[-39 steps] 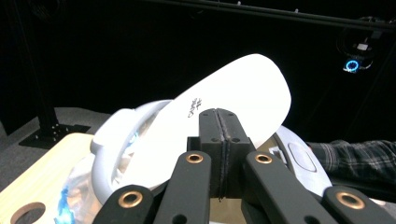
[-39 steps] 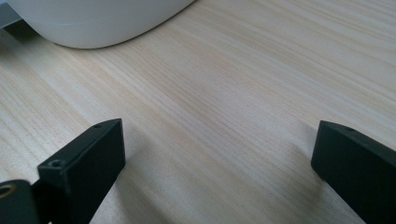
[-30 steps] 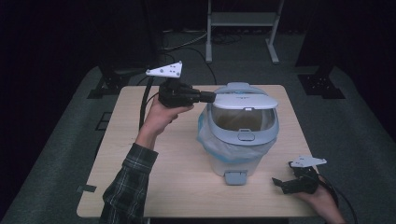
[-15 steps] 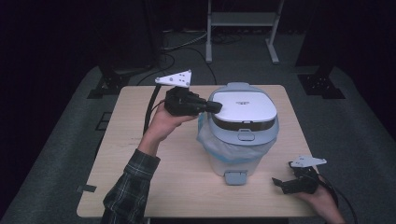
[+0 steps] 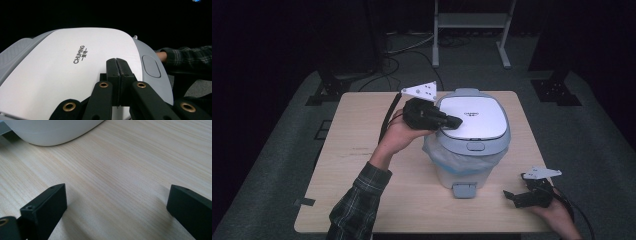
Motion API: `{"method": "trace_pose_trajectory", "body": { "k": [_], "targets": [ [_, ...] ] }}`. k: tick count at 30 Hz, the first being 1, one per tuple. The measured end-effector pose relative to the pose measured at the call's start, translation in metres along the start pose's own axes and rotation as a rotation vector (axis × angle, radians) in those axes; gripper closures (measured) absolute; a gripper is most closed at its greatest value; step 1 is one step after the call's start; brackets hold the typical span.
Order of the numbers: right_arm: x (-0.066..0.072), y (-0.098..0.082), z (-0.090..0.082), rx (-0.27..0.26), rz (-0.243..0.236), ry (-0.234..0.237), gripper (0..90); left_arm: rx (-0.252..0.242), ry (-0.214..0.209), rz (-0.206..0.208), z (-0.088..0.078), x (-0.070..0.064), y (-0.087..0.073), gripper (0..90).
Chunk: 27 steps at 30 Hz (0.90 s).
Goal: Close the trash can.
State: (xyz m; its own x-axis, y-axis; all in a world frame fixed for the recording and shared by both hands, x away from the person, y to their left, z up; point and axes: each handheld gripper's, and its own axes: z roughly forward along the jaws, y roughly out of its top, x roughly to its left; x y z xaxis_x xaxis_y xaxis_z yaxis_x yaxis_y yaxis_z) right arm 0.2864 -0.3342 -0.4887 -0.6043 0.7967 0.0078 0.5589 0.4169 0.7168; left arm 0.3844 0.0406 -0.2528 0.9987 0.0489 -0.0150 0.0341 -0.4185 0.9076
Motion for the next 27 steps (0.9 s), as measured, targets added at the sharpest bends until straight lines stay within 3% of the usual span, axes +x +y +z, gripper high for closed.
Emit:
{"method": "trace_pose_trajectory", "body": {
  "k": [8,14,18,20,26,27],
  "targets": [
    [0.000,0.000,0.000,0.000,0.000,0.000,1.9,0.044,-0.019,0.007,0.017,-0.007,0.011,90.0],
    [0.000,0.000,0.000,0.000,0.000,0.000,1.9,0.045,-0.040,-0.002,0.027,-0.011,0.015,90.0],
    [0.000,0.000,0.000,0.000,0.000,0.000,1.9,0.040,-0.047,-0.034,0.033,-0.012,0.016,90.0],
    [0.000,0.000,0.000,0.000,0.000,0.000,1.9,0.059,-0.039,-0.029,0.035,-0.013,0.015,90.0],
    [0.000,0.000,0.000,0.000,0.001,0.000,1.9,0.043,-0.065,-0.014,0.035,-0.012,0.014,90.0],
    [0.000,0.000,0.000,0.000,0.002,0.000,1.9,0.039,-0.064,-0.014,0.034,-0.013,0.013,85.4]
  ]
}}
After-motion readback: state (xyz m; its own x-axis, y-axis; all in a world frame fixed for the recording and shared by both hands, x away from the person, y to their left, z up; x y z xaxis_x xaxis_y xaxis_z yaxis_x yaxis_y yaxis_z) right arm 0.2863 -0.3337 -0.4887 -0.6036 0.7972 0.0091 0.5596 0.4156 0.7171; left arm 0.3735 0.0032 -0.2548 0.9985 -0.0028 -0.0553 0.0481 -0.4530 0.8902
